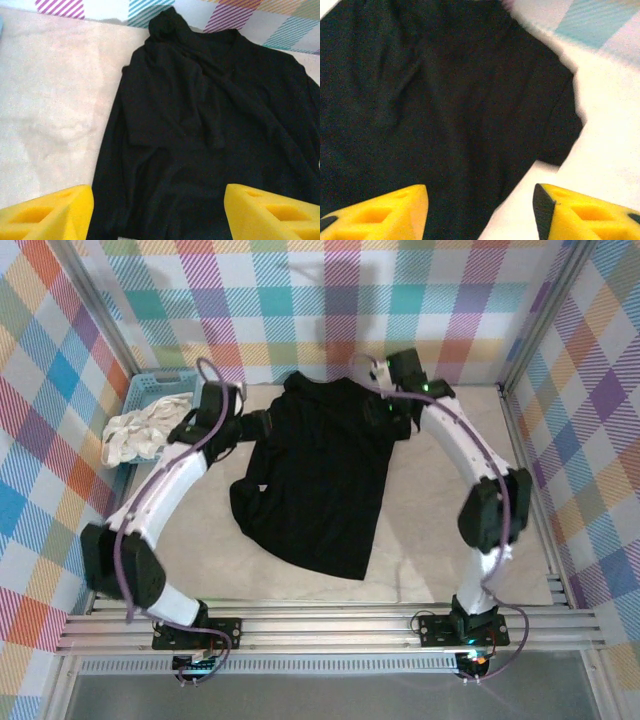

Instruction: Fold the inside-out t-shirt

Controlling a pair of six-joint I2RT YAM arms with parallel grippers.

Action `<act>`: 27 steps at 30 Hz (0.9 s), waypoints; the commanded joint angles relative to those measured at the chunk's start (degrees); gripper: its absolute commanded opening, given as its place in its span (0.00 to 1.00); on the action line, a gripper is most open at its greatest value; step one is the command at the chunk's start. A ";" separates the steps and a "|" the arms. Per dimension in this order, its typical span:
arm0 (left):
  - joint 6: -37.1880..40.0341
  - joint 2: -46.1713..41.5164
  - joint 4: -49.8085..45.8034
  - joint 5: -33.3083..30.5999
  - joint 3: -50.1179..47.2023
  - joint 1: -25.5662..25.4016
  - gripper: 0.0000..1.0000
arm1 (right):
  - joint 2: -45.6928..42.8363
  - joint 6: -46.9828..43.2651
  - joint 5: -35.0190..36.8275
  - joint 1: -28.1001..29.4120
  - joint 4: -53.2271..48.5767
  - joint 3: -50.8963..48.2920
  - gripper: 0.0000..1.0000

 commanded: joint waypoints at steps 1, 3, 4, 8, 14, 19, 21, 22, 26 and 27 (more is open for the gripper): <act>-5.52 -3.44 2.44 -4.42 -11.00 0.23 0.70 | -9.52 9.50 -5.82 2.59 3.53 -17.10 0.63; -6.27 -6.09 1.91 -6.31 -16.85 0.39 0.70 | -14.74 14.18 -10.15 3.15 5.20 -28.76 0.65; -6.72 -6.64 1.26 -6.28 -18.91 0.54 0.70 | -17.30 16.74 -11.66 3.43 6.30 -34.28 0.66; -8.40 -5.56 2.49 -2.61 -23.60 1.10 0.70 | -22.87 24.05 -19.35 6.33 12.03 -49.34 0.68; -8.51 -1.03 6.35 -0.92 -26.29 1.20 0.64 | -20.83 30.16 -20.73 12.06 18.93 -58.05 0.65; -8.83 3.27 9.19 0.83 -27.89 1.29 0.43 | -16.59 32.51 -20.13 12.17 26.51 -59.28 0.38; -8.70 2.72 11.03 1.49 -28.43 1.29 0.33 | -17.12 31.36 -16.98 11.80 25.65 -58.43 0.20; -8.29 2.08 11.34 1.83 -28.85 1.29 0.28 | -17.59 30.36 -15.02 11.09 24.72 -57.88 0.10; -8.37 -0.88 10.98 5.23 -31.40 1.20 0.10 | -20.93 25.46 -9.64 5.20 17.82 -55.13 0.00; -9.01 -1.95 11.67 8.08 -32.85 1.07 0.07 | -22.14 24.21 -9.00 2.91 16.33 -54.32 0.00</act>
